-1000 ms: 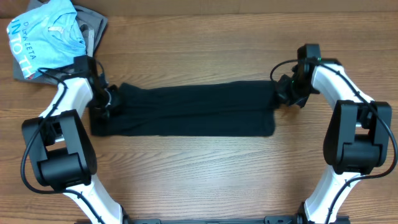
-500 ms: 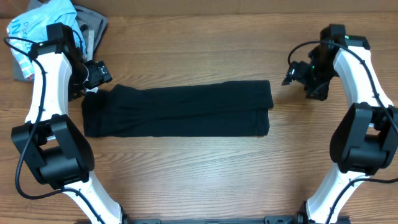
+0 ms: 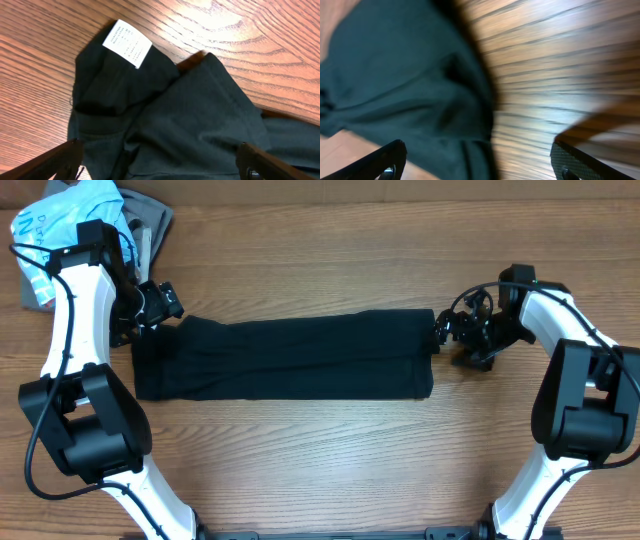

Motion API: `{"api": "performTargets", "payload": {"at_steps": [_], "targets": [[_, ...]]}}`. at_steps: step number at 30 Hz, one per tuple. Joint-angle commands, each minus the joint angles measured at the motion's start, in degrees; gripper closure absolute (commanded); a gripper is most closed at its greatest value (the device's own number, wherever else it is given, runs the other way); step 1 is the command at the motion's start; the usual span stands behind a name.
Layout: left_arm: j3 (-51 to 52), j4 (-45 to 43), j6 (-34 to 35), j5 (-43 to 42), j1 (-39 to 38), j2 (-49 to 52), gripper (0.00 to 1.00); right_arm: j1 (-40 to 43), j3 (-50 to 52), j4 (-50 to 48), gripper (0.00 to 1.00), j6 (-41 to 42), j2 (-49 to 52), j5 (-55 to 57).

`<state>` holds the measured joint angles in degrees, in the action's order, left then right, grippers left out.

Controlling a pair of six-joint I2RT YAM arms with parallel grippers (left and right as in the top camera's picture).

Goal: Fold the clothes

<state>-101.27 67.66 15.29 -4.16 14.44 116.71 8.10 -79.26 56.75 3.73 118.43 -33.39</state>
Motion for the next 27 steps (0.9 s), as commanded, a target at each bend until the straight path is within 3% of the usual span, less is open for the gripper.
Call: {"api": "performTargets", "payload": {"at_steps": [1, 4, 7, 15, 18, 27], "targets": [[-0.98, -0.22, -0.44, -1.44, -0.20, 0.17, 0.00, -1.79, 4.31, -1.05, 0.04, -0.94, 1.18, -4.79], [-0.98, -0.17, -0.44, -1.44, -0.20, 0.20, 0.00, -3.85, 6.71, -3.06, 0.07, 0.13, 1.18, -5.75], [-0.98, -0.17, -0.46, -1.42, -0.20, 0.17, 0.00, -6.23, 8.00, -4.98, 0.18, 2.45, 1.20, -5.53], [-0.98, 0.20, -0.48, -1.42, -0.20, 0.17, 0.00, -9.11, 8.00, -9.14, 0.80, 8.79, 1.20, -1.99], [-0.98, 0.28, -0.46, -1.42, -0.20, 0.17, 0.00, -8.37, 7.80, -9.79, 0.96, 11.37, 1.18, 0.83], [-0.98, 1.16, -0.48, -1.42, -0.20, 0.20, 0.00, -1.60, 3.13, -5.42, 0.96, 12.50, 1.16, 9.79]]}}
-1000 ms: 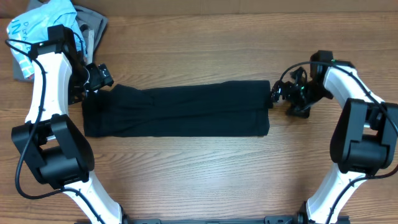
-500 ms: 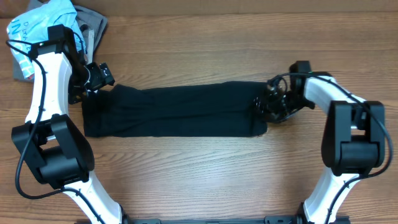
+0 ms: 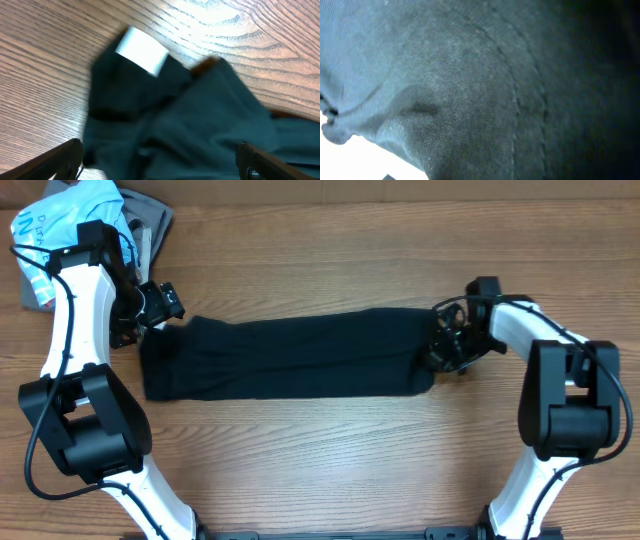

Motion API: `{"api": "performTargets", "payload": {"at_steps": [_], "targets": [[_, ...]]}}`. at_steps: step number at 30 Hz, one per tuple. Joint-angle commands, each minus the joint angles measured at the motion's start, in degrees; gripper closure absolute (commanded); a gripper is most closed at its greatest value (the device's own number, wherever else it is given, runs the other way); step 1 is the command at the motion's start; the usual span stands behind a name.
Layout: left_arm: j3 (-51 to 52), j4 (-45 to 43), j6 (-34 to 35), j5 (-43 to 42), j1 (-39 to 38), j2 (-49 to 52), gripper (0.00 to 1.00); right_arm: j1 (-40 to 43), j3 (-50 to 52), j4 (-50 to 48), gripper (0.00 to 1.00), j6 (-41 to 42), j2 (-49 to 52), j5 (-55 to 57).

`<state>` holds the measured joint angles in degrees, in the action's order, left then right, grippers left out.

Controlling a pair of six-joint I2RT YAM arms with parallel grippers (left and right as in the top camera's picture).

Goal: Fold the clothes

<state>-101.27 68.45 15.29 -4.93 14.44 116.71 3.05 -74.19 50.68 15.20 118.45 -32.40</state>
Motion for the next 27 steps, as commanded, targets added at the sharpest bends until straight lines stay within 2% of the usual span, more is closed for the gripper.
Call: {"api": "performTargets", "payload": {"at_steps": [1, 2, 3, 5, 6, 7, 9, 11, 13, 14, 15, 22, 27], "targets": [[-0.98, 0.39, -0.46, -0.66, -0.20, 0.17, 0.00, 4.17, -2.29, 0.96, 0.96, 0.57, 1.14, 8.81], [-0.98, 0.39, -0.46, -0.68, -0.20, 0.20, 0.00, 4.90, -2.54, 1.36, 0.96, -0.07, 1.14, 8.72], [-0.98, 0.37, -0.46, -0.68, -0.20, 0.17, 0.00, 5.57, -2.58, 1.73, 0.91, -0.44, 1.14, 8.48], [-0.98, 0.35, -0.46, -0.68, -0.20, 0.17, 0.00, 6.49, -2.56, 2.71, 0.68, -1.81, 1.14, 8.33], [-0.98, 0.35, -0.46, -0.68, -0.20, 0.17, 0.00, 6.78, -2.56, 3.54, 0.63, -2.84, 1.14, 8.44], [-0.98, 0.35, -0.46, -0.68, -0.20, 0.17, 0.00, 7.02, -2.56, 4.17, 0.63, -3.21, 1.14, 8.55], [-0.98, 0.37, -0.46, -0.68, -0.20, 0.20, 0.00, 7.43, -2.56, 4.74, 0.73, -3.13, 1.14, 9.38], [-0.98, 0.37, -0.46, -0.66, -0.20, 0.17, 0.00, 8.02, -2.56, 4.48, 0.71, -2.95, 1.14, 9.88], [-0.98, 0.37, -0.48, -0.66, -0.20, 0.17, 0.00, 8.79, -2.56, 3.87, 0.38, -2.97, 1.14, 9.60], [-0.98, 0.35, -0.48, -0.66, -0.20, 0.17, 0.00, 9.14, -2.56, 3.82, 0.24, -2.97, 1.14, 9.33], [-0.98, 0.35, -0.48, -0.66, -0.20, 0.20, 0.00, 9.60, -2.56, 3.80, 0.18, -2.97, 1.14, 8.70], [-0.98, 0.33, -0.48, -0.66, -0.20, 0.17, 0.00, 11.61, -2.56, 0.94, 0.16, -2.91, 1.16, -0.96], [-0.98, 0.35, -0.48, -0.68, -0.20, 0.20, 0.00, 10.43, -2.25, -2.49, 0.18, 1.77, 1.16, 0.24]]}}
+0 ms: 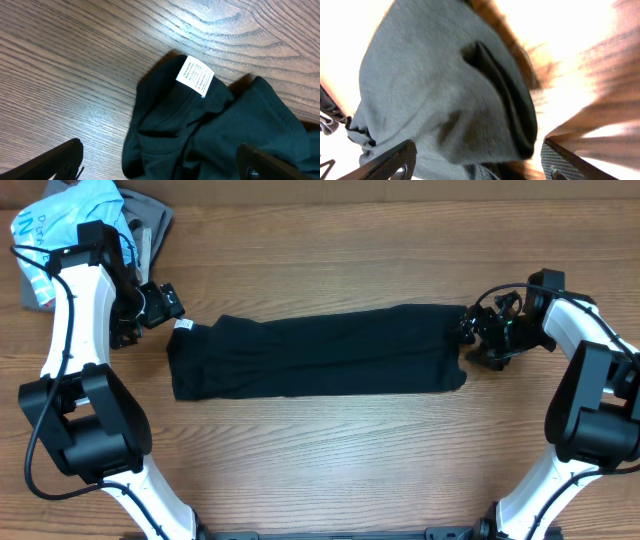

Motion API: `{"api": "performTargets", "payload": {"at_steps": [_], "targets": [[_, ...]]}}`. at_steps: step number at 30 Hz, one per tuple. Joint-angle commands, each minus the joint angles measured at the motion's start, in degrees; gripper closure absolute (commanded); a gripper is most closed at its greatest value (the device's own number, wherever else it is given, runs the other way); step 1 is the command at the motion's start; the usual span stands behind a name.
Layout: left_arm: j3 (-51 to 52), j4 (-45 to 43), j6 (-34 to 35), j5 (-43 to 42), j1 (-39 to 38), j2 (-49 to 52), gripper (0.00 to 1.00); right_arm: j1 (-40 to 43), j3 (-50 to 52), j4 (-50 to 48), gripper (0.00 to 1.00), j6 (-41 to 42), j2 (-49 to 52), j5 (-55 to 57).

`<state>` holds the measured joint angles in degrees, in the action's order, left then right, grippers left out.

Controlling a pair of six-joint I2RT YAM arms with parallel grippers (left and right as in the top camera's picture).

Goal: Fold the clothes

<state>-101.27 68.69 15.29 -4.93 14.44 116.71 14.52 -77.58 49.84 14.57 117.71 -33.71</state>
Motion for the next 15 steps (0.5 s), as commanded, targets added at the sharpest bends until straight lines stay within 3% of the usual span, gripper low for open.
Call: {"api": "performTargets", "payload": {"at_steps": [1, 9, 11, 14, 15], "targets": [[-0.98, 0.11, -0.46, -0.68, -0.20, 0.20, 0.00, -1.46, 1.14, -2.01, 0.19, 2.93, 1.92, 1.95], [-0.98, 0.28, -0.48, -0.66, -0.20, 0.20, 0.00, -5.35, 1.51, -3.61, 0.30, 7.41, 2.05, 6.36], [-0.98, 0.31, -0.48, -0.66, -0.20, 0.17, 0.00, -6.01, 1.51, -3.98, 0.44, 8.09, 2.05, 6.71], [-0.98, 0.31, -0.48, -0.68, -0.20, 0.17, 0.00, -6.60, 1.51, -4.90, 0.72, 8.22, 2.05, 6.75], [-0.98, 0.33, -0.48, -0.68, -0.20, 0.17, 0.00, -6.54, 1.49, -5.49, 0.91, 8.33, 2.05, 7.15]]}}
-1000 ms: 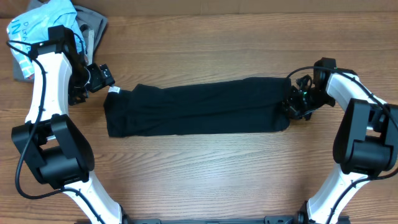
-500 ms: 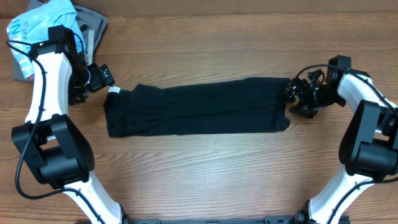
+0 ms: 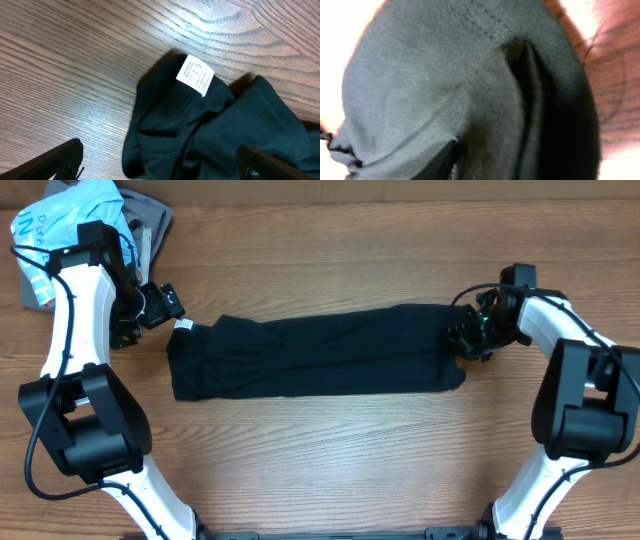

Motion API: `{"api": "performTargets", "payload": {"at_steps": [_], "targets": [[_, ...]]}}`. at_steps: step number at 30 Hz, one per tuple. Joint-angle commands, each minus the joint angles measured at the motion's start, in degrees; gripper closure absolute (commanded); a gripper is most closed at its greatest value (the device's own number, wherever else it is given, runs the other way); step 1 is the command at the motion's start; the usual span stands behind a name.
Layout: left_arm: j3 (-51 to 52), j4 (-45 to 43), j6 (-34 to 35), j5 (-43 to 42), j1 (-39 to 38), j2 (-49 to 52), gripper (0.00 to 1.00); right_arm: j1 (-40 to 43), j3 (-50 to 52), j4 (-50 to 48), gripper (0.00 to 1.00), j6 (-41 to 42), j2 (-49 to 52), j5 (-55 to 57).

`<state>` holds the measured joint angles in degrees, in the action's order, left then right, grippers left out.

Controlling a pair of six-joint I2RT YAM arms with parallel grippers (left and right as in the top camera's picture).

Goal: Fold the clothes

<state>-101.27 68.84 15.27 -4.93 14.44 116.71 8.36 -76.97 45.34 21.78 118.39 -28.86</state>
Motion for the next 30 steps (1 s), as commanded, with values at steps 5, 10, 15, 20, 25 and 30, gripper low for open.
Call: {"api": "performTargets", "payload": {"at_steps": [5, 10, 15, 20, 25, 30], "targets": [[-0.98, 0.15, -0.46, -0.66, -0.20, 0.20, 0.00, 2.43, 0.04, -0.44, 0.96, 2.95, 1.36, 5.57], [-0.98, 0.13, -0.44, -0.66, -0.20, 0.17, 0.00, 8.28, -5.42, 4.90, 0.96, 3.54, 1.25, 7.76], [-0.98, 0.13, -0.44, -0.68, -0.20, 0.20, 0.00, 10.95, -14.47, 14.78, 0.96, 1.33, 0.85, 15.13], [-0.98, 0.04, -0.44, -0.68, -0.20, 0.17, 0.00, 9.14, -21.62, 22.75, 0.96, 0.52, -0.94, 24.87], [-0.98, -0.02, -0.44, -0.68, -0.20, 0.17, 0.00, 2.67, -22.40, 25.46, 0.96, 0.55, -2.45, 26.25], [-0.98, -0.07, -0.44, -0.68, -0.20, 0.20, 0.00, -4.35, -22.32, 25.20, 0.96, 1.03, -2.45, 26.18]]}}
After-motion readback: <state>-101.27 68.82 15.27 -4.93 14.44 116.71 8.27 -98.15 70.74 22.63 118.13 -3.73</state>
